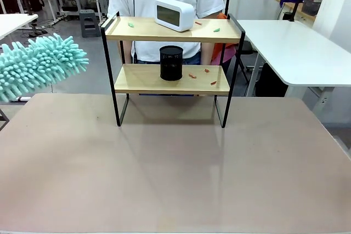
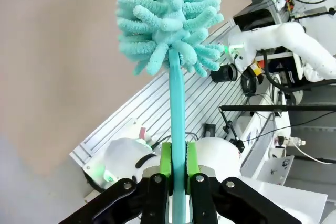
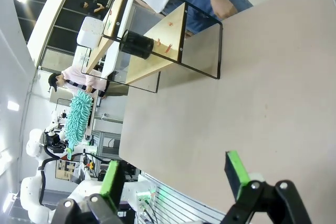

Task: Clean the shelf.
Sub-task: Pick up the Duster from the human, then clean the specific tier of the Shelf with the Duster once objects are removed.

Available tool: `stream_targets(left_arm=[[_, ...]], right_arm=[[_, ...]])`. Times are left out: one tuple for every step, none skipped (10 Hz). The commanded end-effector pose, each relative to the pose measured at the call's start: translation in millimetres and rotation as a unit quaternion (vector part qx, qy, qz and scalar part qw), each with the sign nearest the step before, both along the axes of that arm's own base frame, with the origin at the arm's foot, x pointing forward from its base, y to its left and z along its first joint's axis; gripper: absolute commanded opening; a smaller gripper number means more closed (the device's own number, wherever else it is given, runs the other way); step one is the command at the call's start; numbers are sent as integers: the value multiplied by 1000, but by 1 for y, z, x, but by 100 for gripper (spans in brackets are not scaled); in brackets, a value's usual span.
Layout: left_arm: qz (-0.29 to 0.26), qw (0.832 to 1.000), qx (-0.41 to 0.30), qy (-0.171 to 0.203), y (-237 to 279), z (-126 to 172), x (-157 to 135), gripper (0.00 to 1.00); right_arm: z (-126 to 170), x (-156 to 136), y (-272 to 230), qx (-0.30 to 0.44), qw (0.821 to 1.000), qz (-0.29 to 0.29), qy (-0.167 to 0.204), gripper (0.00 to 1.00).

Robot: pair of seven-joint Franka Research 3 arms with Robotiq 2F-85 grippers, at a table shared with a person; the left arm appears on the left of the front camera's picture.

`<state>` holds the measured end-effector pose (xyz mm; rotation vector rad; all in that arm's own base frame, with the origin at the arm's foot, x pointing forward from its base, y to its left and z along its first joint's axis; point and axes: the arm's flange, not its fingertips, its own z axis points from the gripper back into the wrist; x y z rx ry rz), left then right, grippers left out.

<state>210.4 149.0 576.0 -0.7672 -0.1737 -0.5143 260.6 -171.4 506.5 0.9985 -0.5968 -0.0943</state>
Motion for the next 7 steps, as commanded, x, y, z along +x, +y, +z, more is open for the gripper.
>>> stream_targets(left_arm=[[10,1000,-14,4,4,8,7,0],[10,1000,-14,4,4,8,7,0],[10,1000,-14,4,4,8,7,0],[10,1000,-14,4,4,8,7,0],[10,1000,-14,4,4,8,7,0],[10,1000,-14,4,4,8,7,0],[10,1000,-14,4,4,8,7,0]], right_arm=[[2,3,1,2,1000,3,-17,100],[2,3,1,2,1000,3,-17,100],[2,3,1,2,1000,3,-17,100],[2,3,1,2,1000,3,-17,100],[2,3,1,2,1000,3,-17,100],[2,3,1,2,1000,3,-17,100],[2,3,1,2,1000,3,-17,100]])
